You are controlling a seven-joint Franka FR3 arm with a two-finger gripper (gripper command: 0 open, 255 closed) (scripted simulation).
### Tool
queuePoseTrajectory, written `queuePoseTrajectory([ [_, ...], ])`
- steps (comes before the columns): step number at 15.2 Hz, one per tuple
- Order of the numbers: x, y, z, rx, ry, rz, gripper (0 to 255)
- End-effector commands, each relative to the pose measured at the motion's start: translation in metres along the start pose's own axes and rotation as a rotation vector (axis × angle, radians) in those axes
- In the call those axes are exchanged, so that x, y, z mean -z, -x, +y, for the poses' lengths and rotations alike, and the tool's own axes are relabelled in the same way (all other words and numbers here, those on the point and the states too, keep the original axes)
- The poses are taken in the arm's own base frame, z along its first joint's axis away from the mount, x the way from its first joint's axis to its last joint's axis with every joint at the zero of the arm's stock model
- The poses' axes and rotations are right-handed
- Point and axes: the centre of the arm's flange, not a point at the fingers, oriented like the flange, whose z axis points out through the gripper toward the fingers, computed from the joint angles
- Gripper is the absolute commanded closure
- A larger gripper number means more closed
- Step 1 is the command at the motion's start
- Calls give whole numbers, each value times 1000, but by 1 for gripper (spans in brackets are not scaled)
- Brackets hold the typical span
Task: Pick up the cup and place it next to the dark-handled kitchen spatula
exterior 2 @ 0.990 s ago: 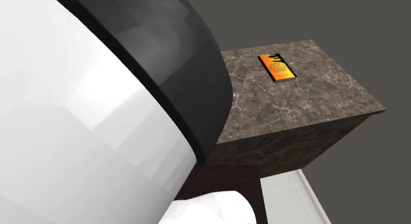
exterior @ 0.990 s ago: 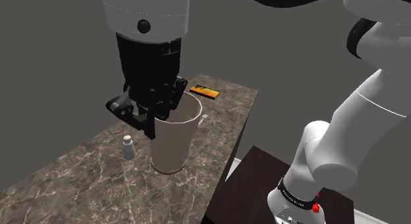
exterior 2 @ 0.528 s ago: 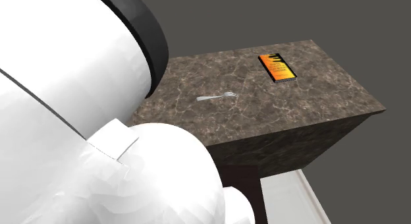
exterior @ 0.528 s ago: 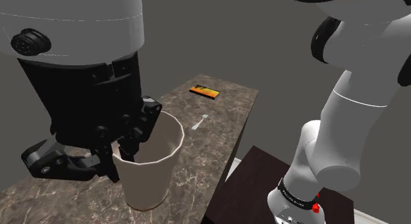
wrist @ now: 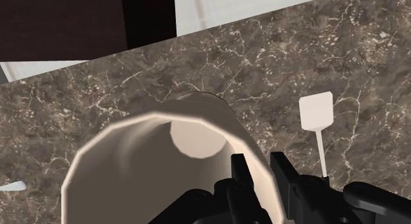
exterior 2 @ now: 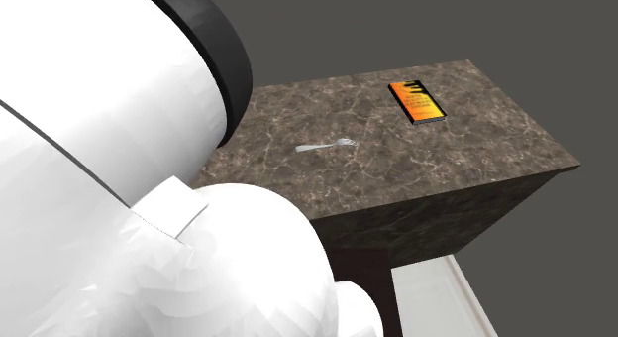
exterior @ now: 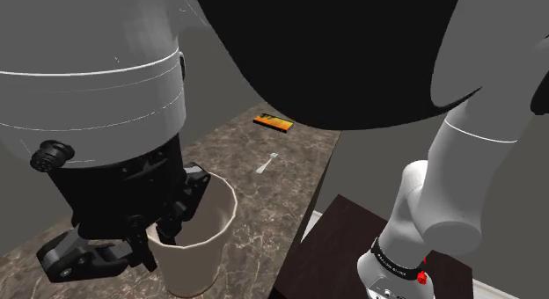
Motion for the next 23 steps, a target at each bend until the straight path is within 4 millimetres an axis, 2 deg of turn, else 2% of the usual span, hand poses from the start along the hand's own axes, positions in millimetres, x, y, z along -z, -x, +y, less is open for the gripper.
queuePoseTrajectory([
  [1,-10,1,-1,0,-1,1,255],
  [23,-125,11,-9,0,-1,1,255],
])
